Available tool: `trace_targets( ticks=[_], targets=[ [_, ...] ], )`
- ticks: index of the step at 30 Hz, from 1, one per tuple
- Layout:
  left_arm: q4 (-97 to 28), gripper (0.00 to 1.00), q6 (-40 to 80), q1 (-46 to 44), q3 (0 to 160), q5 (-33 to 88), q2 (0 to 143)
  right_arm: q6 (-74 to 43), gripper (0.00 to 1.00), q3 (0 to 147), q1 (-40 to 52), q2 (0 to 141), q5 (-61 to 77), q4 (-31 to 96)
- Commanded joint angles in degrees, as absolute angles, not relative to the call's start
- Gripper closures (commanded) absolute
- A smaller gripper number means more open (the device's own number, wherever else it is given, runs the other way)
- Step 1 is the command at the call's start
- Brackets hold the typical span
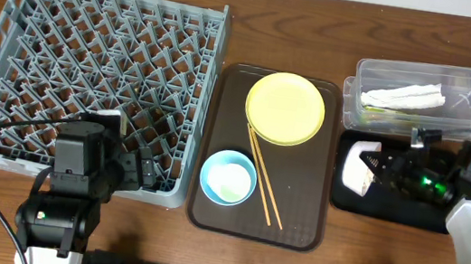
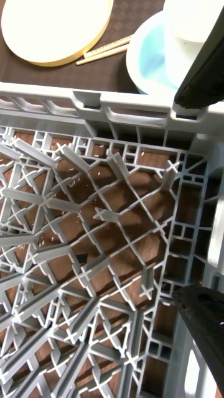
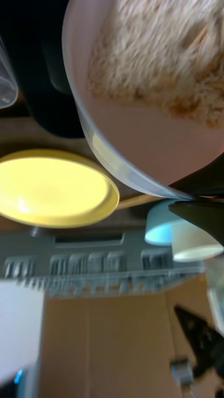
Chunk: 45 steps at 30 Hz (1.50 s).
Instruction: Sort waste into correct bins and load items into the dishwasher
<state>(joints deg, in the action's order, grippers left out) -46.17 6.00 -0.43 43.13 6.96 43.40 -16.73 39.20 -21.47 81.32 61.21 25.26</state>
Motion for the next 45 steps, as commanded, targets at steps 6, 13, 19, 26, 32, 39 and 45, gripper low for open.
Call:
trace_targets(
  ticks=[6,13,19,26,32,39,45],
  targets=[
    [-46.2,0.06,6.3,-0.2,44.5,7.1,43.4,-16.0,0.99,38.0,-28.5,87.4,80.3,22.5],
    [-46.2,0.07,6.3,-0.2,44.5,7.1,43.4,-16.7,0.99,38.0,-36.3,92.0,88.4,21.8],
    [-46.2,0.07,6.3,-0.2,44.5,7.1,43.4,-19.1,0.99,38.0,-43.7,94.1,89.3,21.3],
    [-46.2,0.07,6.3,-0.2,44.5,7.1,43.4,-24.8,0.99,38.0,-50.2,94.1,89.4,18.4],
    [-46.2,0.07,6.3,-0.2,44.5,7.1,43.4,-30.4,0.99,38.0,-50.4,94.1,89.4,13.6],
    [-46.2,0.07,6.3,-0.2,44.5,7.1,43.4,-29.4,0.99,38.0,-46.0,94.1,88.3,11.2],
    [-46.2,0.07,6.3,-0.2,44.5,7.1,43.4,-27.1,0.99,38.0,-36.4,93.2,80.5,11.3]
  ],
)
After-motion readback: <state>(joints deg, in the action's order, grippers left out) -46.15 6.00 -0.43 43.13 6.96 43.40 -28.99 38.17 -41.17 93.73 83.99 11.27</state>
